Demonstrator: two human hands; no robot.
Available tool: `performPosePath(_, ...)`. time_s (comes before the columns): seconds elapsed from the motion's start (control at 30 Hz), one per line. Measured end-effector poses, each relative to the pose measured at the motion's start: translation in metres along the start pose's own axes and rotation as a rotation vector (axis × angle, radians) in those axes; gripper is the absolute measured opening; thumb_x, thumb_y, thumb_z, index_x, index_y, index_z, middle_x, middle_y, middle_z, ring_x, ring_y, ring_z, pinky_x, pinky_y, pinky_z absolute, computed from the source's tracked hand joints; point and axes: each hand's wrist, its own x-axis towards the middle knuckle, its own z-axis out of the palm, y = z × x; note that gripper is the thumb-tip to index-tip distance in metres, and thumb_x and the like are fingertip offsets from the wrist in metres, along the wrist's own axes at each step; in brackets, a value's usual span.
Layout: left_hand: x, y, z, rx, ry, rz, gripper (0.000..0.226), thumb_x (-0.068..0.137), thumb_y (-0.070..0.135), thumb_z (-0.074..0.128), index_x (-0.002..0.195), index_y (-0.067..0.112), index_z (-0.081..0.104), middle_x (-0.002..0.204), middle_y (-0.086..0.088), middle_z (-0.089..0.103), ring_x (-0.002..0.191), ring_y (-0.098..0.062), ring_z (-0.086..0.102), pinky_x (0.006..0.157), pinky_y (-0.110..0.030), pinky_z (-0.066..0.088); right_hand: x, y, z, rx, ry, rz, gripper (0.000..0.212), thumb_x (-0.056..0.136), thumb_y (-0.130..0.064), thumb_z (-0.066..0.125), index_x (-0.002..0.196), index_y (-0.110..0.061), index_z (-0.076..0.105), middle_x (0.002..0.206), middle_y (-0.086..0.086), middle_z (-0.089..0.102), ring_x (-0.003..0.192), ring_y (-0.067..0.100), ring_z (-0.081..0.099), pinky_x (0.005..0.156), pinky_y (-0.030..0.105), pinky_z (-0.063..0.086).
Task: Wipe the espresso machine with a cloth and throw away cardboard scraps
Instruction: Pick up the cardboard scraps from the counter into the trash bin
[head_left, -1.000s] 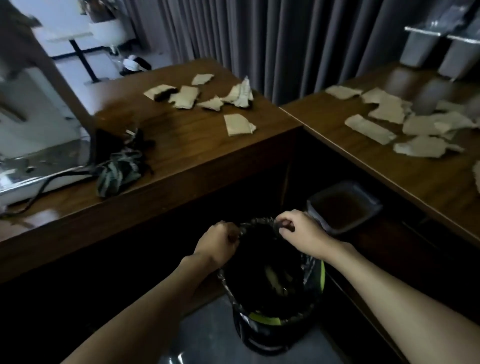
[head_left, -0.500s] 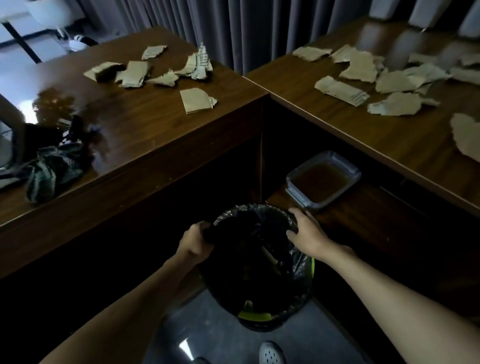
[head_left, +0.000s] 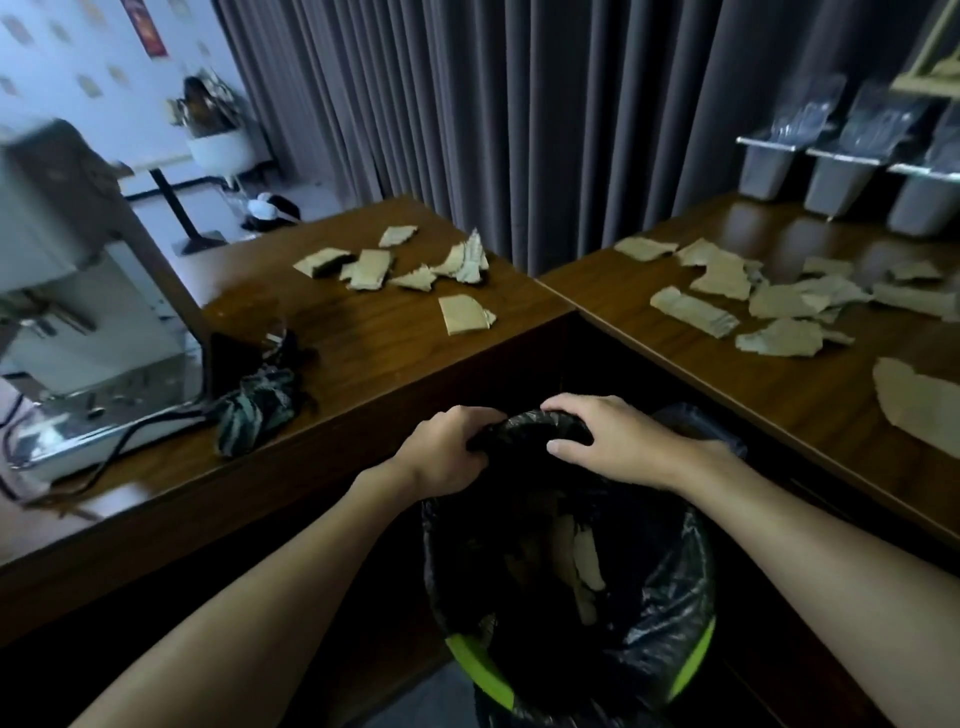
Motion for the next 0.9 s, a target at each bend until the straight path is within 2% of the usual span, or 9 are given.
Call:
performPosePath(0.07,-0.004,0.006,-0.013,-0.012,0.019,0.036,0.051,0.077,0.020,0.056,0.124,0.036,0.062,0.119,0.013,0.070,0.113,-0.013,0.065,0.095,-0.044,0.053,0.003,-0.011,-0.012,-0.029,0.030,-0.031,0.033,0.096,-0.040,0.054,0.129,-0.036,0.050,0.109,-0.006,0.065,0.096,0.013,0.063,0.082,0.037,0.055)
performPosePath(0.17,-0.007,0.009,-0.028,-0.023,0.067,0.049,0.050,0.084,0.007,0.062,0.130,0.029,0.062,0.123,0.010,0.068,0.115,-0.012,0.064,0.098,-0.040,0.053,0.006,-0.025,-0.028,-0.100,0.065,-0.081,0.017,0.099,-0.031,0.051,0.115,-0.032,0.058,0.085,-0.009,0.063,0.076,0.010,0.060,0.064,0.029,0.049)
performPosePath(0.23,-0.009,0.009,-0.039,-0.062,0.063,0.033,0.051,0.089,0.013,0.067,0.137,0.025,0.056,0.125,0.006,0.066,0.113,-0.011,0.064,0.097,-0.034,0.054,0.008,-0.031,-0.035,-0.115,0.081,-0.092,0.012,0.099,-0.029,0.052,0.107,-0.031,0.061,0.081,-0.008,0.064,0.076,0.012,0.062,0.065,0.030,0.051)
performPosePath(0.37,-0.012,0.001,-0.062,-0.121,-0.047,-0.022,0.073,0.085,0.045,0.073,0.148,0.033,0.040,0.136,0.010,0.055,0.123,-0.008,0.056,0.097,-0.022,0.048,0.017,-0.031,-0.047,-0.098,0.088,-0.032,0.013,0.099,-0.029,0.051,0.102,-0.032,0.063,0.087,-0.007,0.068,0.082,0.011,0.064,0.075,0.036,0.055)
performPosePath(0.5,-0.007,-0.016,-0.077,0.035,0.123,0.047,0.061,0.090,0.034,0.070,0.144,0.035,0.042,0.134,0.009,0.059,0.120,-0.008,0.058,0.097,-0.027,0.053,0.035,-0.033,-0.057,-0.043,0.124,-0.020,0.013,0.096,-0.029,0.054,0.096,-0.036,0.065,0.089,-0.011,0.069,0.085,0.005,0.064,0.080,0.038,0.055)
performPosePath(0.6,0.000,-0.024,-0.087,0.040,0.190,0.112,0.052,0.093,0.019,0.066,0.139,0.035,0.048,0.131,0.009,0.062,0.118,-0.007,0.060,0.095,-0.023,0.053,0.050,-0.040,-0.059,-0.043,0.112,0.001,0.015,0.094,-0.031,0.055,0.093,-0.043,0.065,0.089,-0.012,0.070,0.086,0.003,0.064,0.083,0.036,0.055)
performPosePath(0.7,0.010,-0.035,-0.097,0.115,0.246,0.146,0.046,0.092,0.018,0.066,0.133,0.035,0.055,0.128,0.009,0.059,0.122,-0.012,0.054,0.097,-0.024,0.050,0.065,-0.048,-0.059,-0.038,0.084,0.005,0.022,0.093,-0.031,0.056,0.086,-0.050,0.063,0.087,-0.011,0.070,0.085,0.004,0.065,0.083,0.036,0.055)
performPosePath(0.8,0.018,-0.048,-0.102,0.126,0.277,0.109,0.046,0.092,0.023,0.064,0.135,0.038,0.053,0.129,0.008,0.055,0.124,-0.016,0.054,0.098,-0.033,0.053,0.076,-0.057,-0.060,-0.004,0.059,-0.007,0.023,0.096,-0.025,0.056,0.086,-0.044,0.065,0.088,-0.011,0.070,0.087,0.001,0.064,0.084,0.031,0.053)
performPosePath(0.9,0.022,-0.055,-0.102,0.138,0.245,0.080,0.048,0.094,0.023,0.062,0.139,0.034,0.051,0.136,0.006,0.059,0.129,-0.017,0.054,0.101,-0.037,0.053,0.088,-0.061,-0.063,-0.022,-0.033,-0.002,0.017,0.097,-0.023,0.056,0.107,-0.030,0.067,0.102,-0.009,0.069,0.093,0.003,0.063,0.089,0.030,0.052)
